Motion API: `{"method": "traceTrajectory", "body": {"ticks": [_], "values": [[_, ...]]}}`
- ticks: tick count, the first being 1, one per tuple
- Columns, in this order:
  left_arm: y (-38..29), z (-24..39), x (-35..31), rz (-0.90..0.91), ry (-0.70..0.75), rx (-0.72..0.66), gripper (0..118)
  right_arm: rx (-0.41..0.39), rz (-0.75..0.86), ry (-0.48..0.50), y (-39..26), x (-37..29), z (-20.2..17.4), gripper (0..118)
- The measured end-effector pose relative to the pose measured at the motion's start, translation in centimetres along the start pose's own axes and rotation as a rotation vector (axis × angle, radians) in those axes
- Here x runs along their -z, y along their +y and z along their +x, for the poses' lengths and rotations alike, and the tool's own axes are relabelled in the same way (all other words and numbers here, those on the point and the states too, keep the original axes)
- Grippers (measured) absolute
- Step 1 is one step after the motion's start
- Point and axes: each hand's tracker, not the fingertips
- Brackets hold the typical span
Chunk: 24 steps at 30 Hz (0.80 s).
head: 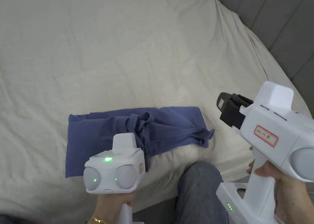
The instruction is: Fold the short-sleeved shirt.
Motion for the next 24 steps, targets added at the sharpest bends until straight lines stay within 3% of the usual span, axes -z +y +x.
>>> {"method": "traceTrajectory", "body": {"ticks": [3,8,12,17,19,21,23,24], "values": [[2.1,0.6,0.3,0.007,-0.021,0.057,2,0.0,-0.001,0.0,0.3,0.0,0.2,2],[5.9,0.5,0.5,0.025,-0.015,-0.003,2,-0.019,0.006,-0.001,0.6,0.1,0.2,2],[7.5,-0.1,-3.1,0.18,-0.101,0.007,3,-0.032,0.001,0.006,0.8,0.6,-0.3,2],[8.5,-4.3,-7.8,0.301,-0.068,-0.02,6,-0.034,0.001,0.028,1.0,0.7,-0.8,2],[8.6,-7.0,-9.1,0.314,-0.051,-0.047,21,-0.039,-0.003,0.036,1.1,0.7,-1.0,2],[8.7,-10.0,-9.9,0.314,-0.041,-0.097,75,-0.044,-0.004,0.043,1.2,0.8,-1.0,2],[8.5,-13.2,-10.3,0.286,-0.064,-0.159,116,-0.059,-0.005,0.04,1.2,0.8,-1.3,2],[8.4,-14.4,-10.4,0.268,-0.083,-0.183,118,-0.063,-0.006,0.039,1.2,0.9,-1.4,2]]}}
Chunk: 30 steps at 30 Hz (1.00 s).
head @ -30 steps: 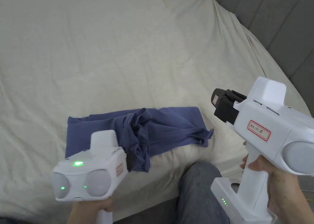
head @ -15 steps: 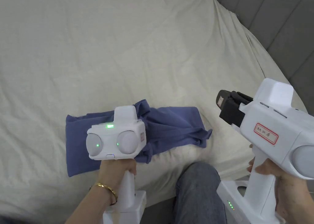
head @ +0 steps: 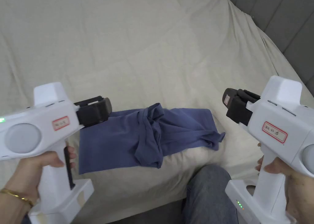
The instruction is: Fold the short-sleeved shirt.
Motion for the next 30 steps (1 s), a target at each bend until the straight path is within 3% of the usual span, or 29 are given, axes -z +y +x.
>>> {"method": "traceTrajectory", "body": {"ticks": [7,10,11,14,19,22,23,24,25,26,27,30], "values": [[-1.4,-9.0,1.6,-0.114,-0.006,-0.24,118,-0.024,-0.03,0.0,0.0,0.9,-1.1,2],[-3.2,-11.5,2.0,-0.144,-0.18,-0.33,118,-0.041,-0.041,0.002,0.1,1.3,-1.9,2],[-3.6,-11.8,2.3,-0.163,-0.277,-0.368,118,-0.048,-0.046,0.003,0.1,1.5,-2.1,2],[-4.5,-12.0,3.9,-0.283,-0.392,-0.456,118,-0.076,-0.06,0.017,0.2,2.0,-2.5,2],[-5.1,-10.7,6.4,-0.275,-0.519,-0.53,118,-0.093,-0.074,0.009,0.3,2.4,-2.8,2],[-4.9,-9.5,7.9,-0.285,-0.508,-0.546,117,-0.088,-0.081,0.001,0.2,2.6,-2.5,2],[-4.8,-9.0,8.1,-0.29,-0.501,-0.522,113,-0.084,-0.084,-0.001,0.2,2.7,-2.3,2],[-4.6,-8.7,8.2,-0.285,-0.491,-0.491,101,-0.081,-0.087,-0.003,0.2,2.8,-2.2,2],[-4.3,-8.4,8.3,-0.28,-0.427,-0.471,81,-0.079,-0.093,-0.005,0.1,3.0,-2.0,2],[-4.0,-8.1,8.5,-0.282,-0.314,-0.472,42,-0.075,-0.099,-0.008,0.1,3.2,-1.8,2],[-3.9,-8.0,8.8,-0.298,-0.236,-0.448,25,-0.071,-0.103,-0.011,0.0,3.3,-1.7,2],[-3.7,-7.7,8.8,-0.312,-0.241,-0.48,21,-0.064,-0.118,-0.012,-0.2,3.9,-1.5,2]]}}
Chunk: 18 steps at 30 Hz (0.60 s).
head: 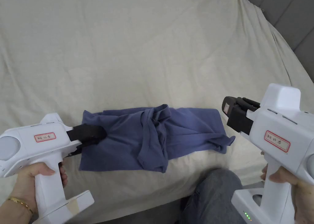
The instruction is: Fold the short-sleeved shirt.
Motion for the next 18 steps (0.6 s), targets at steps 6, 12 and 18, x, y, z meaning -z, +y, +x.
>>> {"method": "traceTrajectory", "body": {"ticks": [6,12,18], "values": [[1.1,0.5,-1.9,0.037,0.098,-0.181,17,-0.006,-0.01,0.018,0.4,0.4,-0.2,2],[3.5,-0.1,-9.4,0.205,0.297,-0.198,17,-0.012,0.017,0.055,1.6,0.3,-0.8,2],[5.5,2.6,-17.9,0.429,0.561,-0.093,17,-0.033,0.042,0.099,1.8,0.2,-1.6,2]]}}
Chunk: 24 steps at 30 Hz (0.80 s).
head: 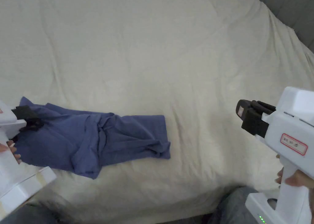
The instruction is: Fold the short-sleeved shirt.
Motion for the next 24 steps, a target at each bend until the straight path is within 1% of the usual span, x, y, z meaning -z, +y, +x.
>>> {"method": "traceTrajectory", "body": {"ticks": [1,3,5,7,9,11,13,14,15,16,17,18,19,20,21,23,24], "values": [[0.3,0.6,-1.1,0.038,0.006,0.016,17,-0.001,0.007,0.004,-0.1,-0.1,-0.4,2],[-0.1,2.5,-2.4,0.075,0.002,0.094,17,0.002,0.007,0.015,-0.2,-0.1,-0.7,2],[-1.4,5.1,-3.1,0.07,-0.044,0.158,17,0.005,0.009,0.021,-0.3,-0.4,-1.1,2],[-3.0,7.5,-3.3,0.046,-0.115,0.19,17,0.004,0.013,0.021,-0.4,-0.9,-1.2,2],[-4.8,10.3,-2.6,0.03,-0.169,0.246,17,0.001,0.022,0.019,-0.5,-1.6,-1.1,2],[-7.0,13.2,-1.1,0.016,-0.168,0.346,17,0.003,0.033,0.009,-0.6,-2.5,-0.7,2],[-9.1,15.5,0.7,-0.019,-0.181,0.398,17,0.007,0.04,-0.005,-0.7,-3.3,-0.2,2],[-10.3,16.6,2.1,-0.042,-0.197,0.429,20,0.011,0.044,-0.018,-0.8,-3.7,0.2,2],[-11.2,17.3,3.2,-0.077,-0.203,0.452,28,0.014,0.045,-0.027,-0.9,-4.0,0.4,2],[-12.3,18.1,4.7,-0.108,-0.222,0.462,45,0.017,0.048,-0.039,-1.0,-4.3,0.7,2],[-13.2,18.5,6.4,-0.144,-0.277,0.482,78,0.026,0.053,-0.058,-1.1,-4.5,1.4,2],[-13.8,18.9,7.7,-0.187,-0.305,0.499,96,0.027,0.053,-0.068,-1.2,-4.7,1.7,2],[-14.3,19.2,9.0,-0.252,-0.322,0.507,102,0.024,0.05,-0.075,-1.2,-4.9,2.0,2],[-14.6,19.4,9.7,-0.309,-0.313,0.505,97,0.024,0.049,-0.093,-1.3,-5.1,2.3,2],[-14.6,19.4,9.7,-0.323,-0.294,0.499,97,0.025,0.049,-0.102,-1.4,-5.1,2.6,2],[-13.9,19.2,8.4,-0.256,-0.311,0.501,92,0.033,0.053,-0.106,-1.6,-5.4,3.2,2],[-13.6,19.0,7.5,-0.186,-0.335,0.514,90,0.04,0.053,-0.106,-1.6,-5.3,3.3,2]]}}
